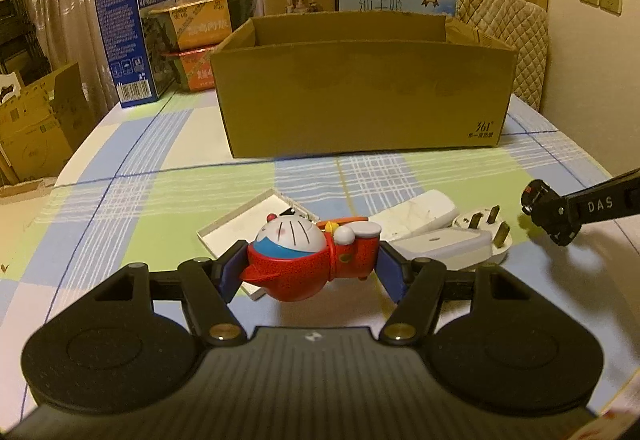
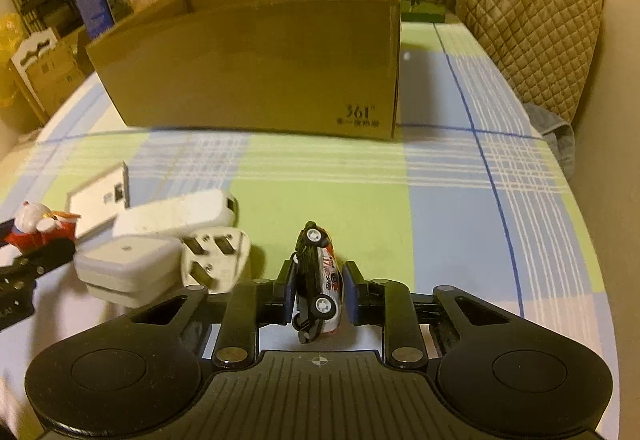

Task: Organize rigid objects
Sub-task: 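Carry figurine and toy car into the cardboard box and open both tools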

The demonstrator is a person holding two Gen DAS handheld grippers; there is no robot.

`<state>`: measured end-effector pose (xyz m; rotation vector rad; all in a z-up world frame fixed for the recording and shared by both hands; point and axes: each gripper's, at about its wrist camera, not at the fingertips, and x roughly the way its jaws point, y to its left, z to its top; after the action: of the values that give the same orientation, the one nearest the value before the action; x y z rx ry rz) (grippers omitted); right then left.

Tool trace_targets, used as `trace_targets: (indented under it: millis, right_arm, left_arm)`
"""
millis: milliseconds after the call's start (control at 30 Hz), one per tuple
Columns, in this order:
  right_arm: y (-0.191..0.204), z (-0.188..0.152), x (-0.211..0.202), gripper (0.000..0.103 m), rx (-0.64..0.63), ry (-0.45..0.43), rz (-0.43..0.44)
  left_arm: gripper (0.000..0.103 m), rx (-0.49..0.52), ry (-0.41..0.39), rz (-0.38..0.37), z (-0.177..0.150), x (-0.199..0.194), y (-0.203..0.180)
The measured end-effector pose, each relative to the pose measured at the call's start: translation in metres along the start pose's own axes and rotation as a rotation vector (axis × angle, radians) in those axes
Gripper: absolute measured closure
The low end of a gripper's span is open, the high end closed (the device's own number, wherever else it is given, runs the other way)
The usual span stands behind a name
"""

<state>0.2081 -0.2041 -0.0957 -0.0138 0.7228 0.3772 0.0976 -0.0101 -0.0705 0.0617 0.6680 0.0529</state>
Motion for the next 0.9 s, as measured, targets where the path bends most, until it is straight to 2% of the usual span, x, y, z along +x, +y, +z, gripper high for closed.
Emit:
trace_targets:
  millis: [467, 633, 900]
  right_arm:
    - [0.018, 0.015, -0.046, 0.082, 0.015, -0.112, 0.064]
    - [0.021, 0.023, -0.06, 0.082, 0.064, -0.122, 0.116]
    - [0.036, 0.038, -0.083, 0.082, 0.019, -0.142, 0.126]
  left_arm:
    - [0.04, 0.02, -0.065, -0.029, 0.029, -0.029, -0.011]
    - [0.039, 0.064, -0.093, -0.035, 0.044, -0.04, -0.013]
    - [0.039, 0.084, -0.1, -0.032, 0.062, -0.051, -0.003]
